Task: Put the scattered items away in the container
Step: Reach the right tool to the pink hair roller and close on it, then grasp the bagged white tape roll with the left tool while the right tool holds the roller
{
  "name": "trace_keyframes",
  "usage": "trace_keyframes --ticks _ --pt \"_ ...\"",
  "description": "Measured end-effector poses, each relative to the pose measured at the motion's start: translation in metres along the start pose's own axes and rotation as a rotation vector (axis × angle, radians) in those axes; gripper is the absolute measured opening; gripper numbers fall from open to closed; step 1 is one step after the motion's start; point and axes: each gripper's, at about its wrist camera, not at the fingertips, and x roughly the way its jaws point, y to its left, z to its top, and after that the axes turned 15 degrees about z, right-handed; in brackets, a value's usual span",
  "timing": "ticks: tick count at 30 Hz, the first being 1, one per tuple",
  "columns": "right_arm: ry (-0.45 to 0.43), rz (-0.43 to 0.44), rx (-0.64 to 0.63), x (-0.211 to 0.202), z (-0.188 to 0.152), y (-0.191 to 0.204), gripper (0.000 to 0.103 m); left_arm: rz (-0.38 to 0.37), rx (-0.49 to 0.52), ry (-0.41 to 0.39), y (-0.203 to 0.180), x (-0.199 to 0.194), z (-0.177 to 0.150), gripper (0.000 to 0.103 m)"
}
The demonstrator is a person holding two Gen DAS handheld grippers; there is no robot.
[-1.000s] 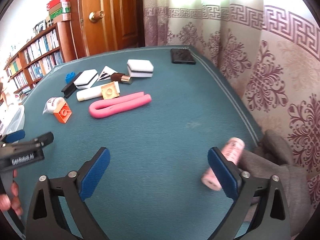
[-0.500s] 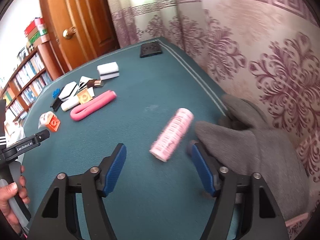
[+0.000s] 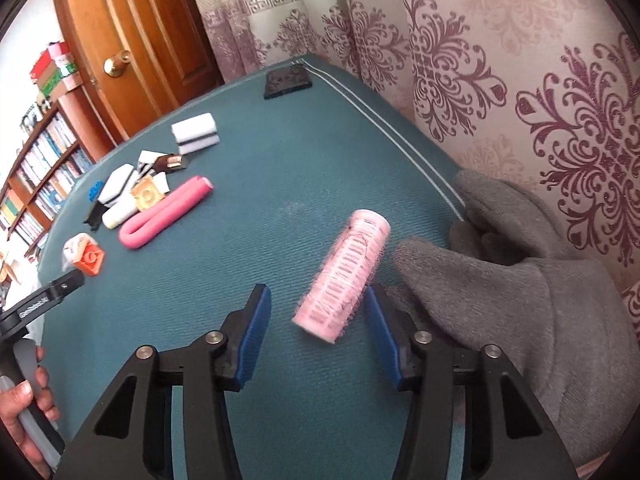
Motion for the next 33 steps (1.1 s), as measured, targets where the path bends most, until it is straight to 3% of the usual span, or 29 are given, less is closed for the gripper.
trace_keyframes --ticks 9,20,28,33 --pt "-0.007 -0.036 0.001 0.013 0.010 -0.001 0.039 -0.019 -0.031 0.015 0.009 0.012 0.014 0.103" --pt "-0.014 -0.039 -0.005 0.018 0.014 -0.001 0.038 -0.108 -0.091 0.021 0.029 0.019 0.030 0.103" --pt "-0.016 -0.040 -0.006 0.018 0.015 -0.002 0.037 -0.067 -0.086 0.006 0.027 0.031 0.039 0.102" --pt "-0.016 -0.046 -0.004 0.017 0.015 -0.001 0.035 -0.087 -0.101 0.005 0.031 0.042 0.043 0.096"
